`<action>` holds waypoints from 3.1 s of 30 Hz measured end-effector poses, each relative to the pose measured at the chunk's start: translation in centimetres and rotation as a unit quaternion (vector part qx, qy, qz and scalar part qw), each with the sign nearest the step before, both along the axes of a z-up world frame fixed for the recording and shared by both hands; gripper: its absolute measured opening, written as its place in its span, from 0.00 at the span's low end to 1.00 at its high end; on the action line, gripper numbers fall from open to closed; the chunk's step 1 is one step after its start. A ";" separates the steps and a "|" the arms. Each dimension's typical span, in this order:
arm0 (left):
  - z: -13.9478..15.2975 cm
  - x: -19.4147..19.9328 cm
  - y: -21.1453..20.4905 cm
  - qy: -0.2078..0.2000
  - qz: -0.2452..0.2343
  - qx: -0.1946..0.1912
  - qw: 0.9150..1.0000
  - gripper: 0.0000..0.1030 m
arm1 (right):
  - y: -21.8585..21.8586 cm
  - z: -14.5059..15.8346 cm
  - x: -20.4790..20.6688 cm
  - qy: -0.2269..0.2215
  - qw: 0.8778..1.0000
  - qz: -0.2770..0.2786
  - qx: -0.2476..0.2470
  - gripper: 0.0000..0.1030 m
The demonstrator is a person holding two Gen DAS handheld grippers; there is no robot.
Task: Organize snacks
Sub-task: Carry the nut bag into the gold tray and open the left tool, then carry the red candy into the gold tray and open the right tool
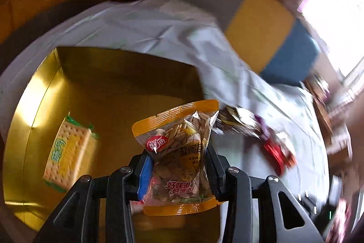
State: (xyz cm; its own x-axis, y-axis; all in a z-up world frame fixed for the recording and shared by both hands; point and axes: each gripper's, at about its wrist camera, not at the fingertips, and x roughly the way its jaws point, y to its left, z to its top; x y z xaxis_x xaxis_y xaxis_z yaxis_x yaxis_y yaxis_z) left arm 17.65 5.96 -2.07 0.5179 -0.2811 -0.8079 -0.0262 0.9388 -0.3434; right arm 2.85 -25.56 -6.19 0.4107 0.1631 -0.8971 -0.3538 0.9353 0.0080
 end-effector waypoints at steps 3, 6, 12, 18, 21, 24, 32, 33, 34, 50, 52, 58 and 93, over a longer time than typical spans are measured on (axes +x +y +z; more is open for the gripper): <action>-1.2 2.5 0.2 0.018 0.019 -0.001 1.000 0.42 | -0.1 -0.1 0.0 -0.001 1.000 -0.001 0.000 0.48; -2.0 3.9 -0.1 0.031 0.016 -0.011 0.999 0.43 | -0.2 -0.1 0.0 -0.002 1.000 -0.002 0.000 0.49; -2.6 4.7 -0.2 0.036 0.036 -0.022 0.998 0.68 | -0.3 -0.1 -0.1 -0.003 1.000 -0.007 0.002 0.51; -0.9 1.8 -0.1 0.007 0.029 0.010 1.000 0.68 | -0.5 0.0 0.1 -0.005 1.000 -0.013 0.012 0.54; 0.6 -1.6 -0.8 -0.036 0.009 0.042 0.998 0.68 | -0.8 0.2 0.2 -0.010 1.000 -0.021 0.020 0.63; 1.4 -4.7 -1.6 -0.060 -0.017 0.063 0.996 0.68 | -1.1 0.7 0.4 -0.019 0.999 -0.030 0.031 0.71; 1.3 -11.0 -4.0 -0.080 -0.087 0.076 0.990 0.68 | -0.1 0.9 1.0 -0.024 0.999 -0.010 0.020 0.71; 1.0 -11.1 -4.4 -0.081 -0.089 0.079 0.990 0.68 | 0.3 0.7 0.9 -0.023 1.000 -0.002 0.011 0.71; 0.8 -11.7 -4.7 -0.083 -0.097 0.084 0.988 0.68 | 0.8 0.6 0.8 -0.024 1.000 0.005 0.001 0.71; 0.2 -14.4 -4.2 -0.090 -0.079 0.125 0.985 0.61 | 3.4 -0.1 0.7 -0.040 0.998 -0.044 0.000 0.40; -0.1 -14.3 -3.7 -0.082 -0.066 0.132 0.986 0.59 | 3.1 -0.3 0.8 -0.036 0.998 -0.055 0.012 0.40; 0.4 -14.8 -2.1 -0.094 -0.033 0.144 0.984 0.58 | 2.7 -0.4 0.5 -0.031 0.996 -0.075 0.034 0.41; 0.5 -15.4 2.4 -0.107 0.066 0.164 0.978 0.58 | 10.6 5.4 1.2 -0.058 0.988 -0.041 0.140 0.38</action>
State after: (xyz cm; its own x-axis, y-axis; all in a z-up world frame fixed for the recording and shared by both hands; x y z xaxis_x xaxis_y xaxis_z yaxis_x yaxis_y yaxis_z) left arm 2.29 8.32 -1.54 0.6992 0.0562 -0.7127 -0.1156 0.9927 -0.0352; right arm 4.06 -14.95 -0.77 0.5294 0.3605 -0.7679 -0.2915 0.9274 0.2344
